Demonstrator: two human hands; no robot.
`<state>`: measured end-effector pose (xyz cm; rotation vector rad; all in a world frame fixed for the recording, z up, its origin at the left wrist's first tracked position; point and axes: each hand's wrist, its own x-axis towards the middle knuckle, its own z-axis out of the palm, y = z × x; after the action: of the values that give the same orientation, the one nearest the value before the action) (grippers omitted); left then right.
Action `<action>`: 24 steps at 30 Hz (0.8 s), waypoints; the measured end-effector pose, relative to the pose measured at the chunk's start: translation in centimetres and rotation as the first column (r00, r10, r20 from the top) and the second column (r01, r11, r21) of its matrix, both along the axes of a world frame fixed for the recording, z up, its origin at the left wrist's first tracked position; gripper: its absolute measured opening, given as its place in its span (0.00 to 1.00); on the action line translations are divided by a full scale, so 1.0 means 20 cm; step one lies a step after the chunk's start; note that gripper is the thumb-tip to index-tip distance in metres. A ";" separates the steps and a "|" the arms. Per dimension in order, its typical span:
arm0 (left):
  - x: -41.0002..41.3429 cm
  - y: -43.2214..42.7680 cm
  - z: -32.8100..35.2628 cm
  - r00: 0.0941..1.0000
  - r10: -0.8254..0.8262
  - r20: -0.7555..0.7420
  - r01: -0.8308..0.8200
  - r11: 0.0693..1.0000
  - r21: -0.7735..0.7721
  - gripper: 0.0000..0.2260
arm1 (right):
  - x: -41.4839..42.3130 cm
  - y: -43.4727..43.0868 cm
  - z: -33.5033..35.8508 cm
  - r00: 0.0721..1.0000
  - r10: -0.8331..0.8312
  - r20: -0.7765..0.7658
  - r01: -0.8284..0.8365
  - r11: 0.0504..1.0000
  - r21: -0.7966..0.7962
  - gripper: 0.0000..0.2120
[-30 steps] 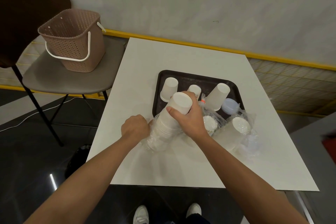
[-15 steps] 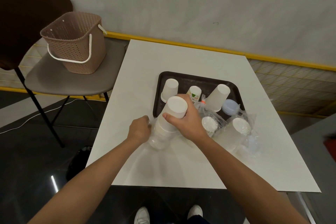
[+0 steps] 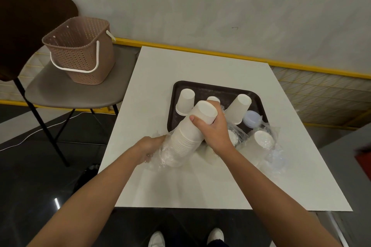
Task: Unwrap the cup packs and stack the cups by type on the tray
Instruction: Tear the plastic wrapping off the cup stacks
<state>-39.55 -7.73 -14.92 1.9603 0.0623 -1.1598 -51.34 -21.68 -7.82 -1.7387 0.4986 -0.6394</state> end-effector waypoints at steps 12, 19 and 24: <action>-0.02 0.00 -0.04 0.881 0.359 -0.307 -0.453 0.825 -0.337 0.19 | 0.03 -0.03 0.07 0.993 -0.107 0.053 0.101 0.989 0.106 0.17; -0.02 -0.04 0.00 0.770 0.240 -0.591 -0.582 0.643 -0.498 0.20 | 0.05 -0.02 0.09 0.987 -0.149 0.066 0.135 0.974 0.181 0.18; -0.02 -0.08 0.02 0.811 0.385 -0.441 -0.575 0.663 -0.479 0.17 | 0.06 -0.01 0.09 0.988 -0.142 0.057 0.131 0.978 0.163 0.22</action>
<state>-39.90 -9.23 -14.44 1.0862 0.3309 -0.9465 -50.22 -21.98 -5.94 -1.5367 0.6089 -0.7341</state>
